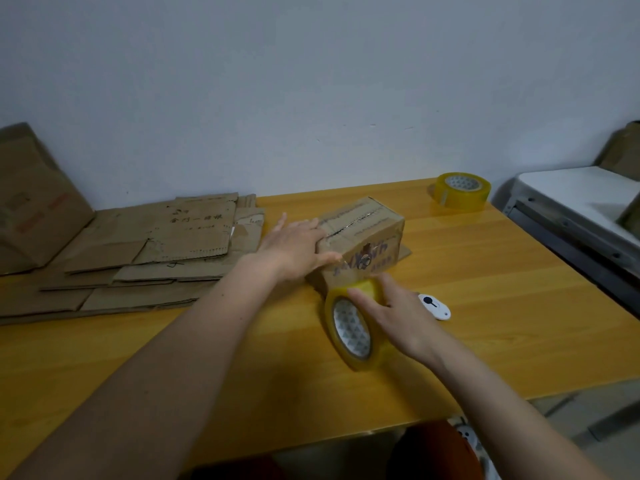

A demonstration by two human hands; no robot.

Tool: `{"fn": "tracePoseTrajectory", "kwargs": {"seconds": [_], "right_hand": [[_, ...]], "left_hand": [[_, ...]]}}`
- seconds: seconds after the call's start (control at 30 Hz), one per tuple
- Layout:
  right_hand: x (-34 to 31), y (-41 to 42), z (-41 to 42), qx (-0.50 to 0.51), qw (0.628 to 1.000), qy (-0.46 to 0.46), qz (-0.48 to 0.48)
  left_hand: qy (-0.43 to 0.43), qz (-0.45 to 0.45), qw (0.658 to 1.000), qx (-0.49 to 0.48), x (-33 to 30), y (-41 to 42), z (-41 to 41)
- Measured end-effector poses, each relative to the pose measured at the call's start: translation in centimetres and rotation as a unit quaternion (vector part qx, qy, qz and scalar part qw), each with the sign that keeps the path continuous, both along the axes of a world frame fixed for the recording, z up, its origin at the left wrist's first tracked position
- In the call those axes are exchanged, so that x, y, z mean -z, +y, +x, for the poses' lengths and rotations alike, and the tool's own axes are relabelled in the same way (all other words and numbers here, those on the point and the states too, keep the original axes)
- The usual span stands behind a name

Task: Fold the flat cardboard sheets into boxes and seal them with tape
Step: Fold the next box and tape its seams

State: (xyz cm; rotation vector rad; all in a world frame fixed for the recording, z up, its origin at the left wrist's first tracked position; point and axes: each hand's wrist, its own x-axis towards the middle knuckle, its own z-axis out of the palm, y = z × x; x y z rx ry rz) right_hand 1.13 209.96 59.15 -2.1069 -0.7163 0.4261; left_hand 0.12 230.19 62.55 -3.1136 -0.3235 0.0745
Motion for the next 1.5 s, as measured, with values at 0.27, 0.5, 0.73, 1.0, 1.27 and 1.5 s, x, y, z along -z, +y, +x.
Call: {"fn": "tracePoseTrajectory", "kwargs": {"seconds": [0.27,0.5,0.73,1.0,1.27,1.5], "right_hand": [[-1.4,1.3,0.1,-0.012,0.993,-0.030,-0.112],[-0.6,-1.3,1.1,0.011,0.998,0.061,0.017],[4.9,-4.9,6.5,0.179,0.927,-0.144,-0.297],[4.7,-4.7,7.0,0.263,0.965,-0.017,-0.008],[2.9,-1.7,5.8,0.133,0.953,0.210,0.176],[2.7,-1.7,4.8,0.115,0.924,0.291,0.219]], "left_hand": [[0.048,-0.040,0.998,0.032,-0.3,1.5,1.9],[-0.032,-0.072,0.997,0.025,1.2,1.3,1.5],[-0.098,-0.089,0.990,-0.041,2.4,0.6,0.8],[-0.122,-0.194,0.971,-0.068,3.2,-0.6,0.6],[-0.122,-0.186,0.972,-0.074,3.2,-0.6,0.5],[-0.088,-0.155,0.982,-0.070,3.0,-0.3,0.5]]}}
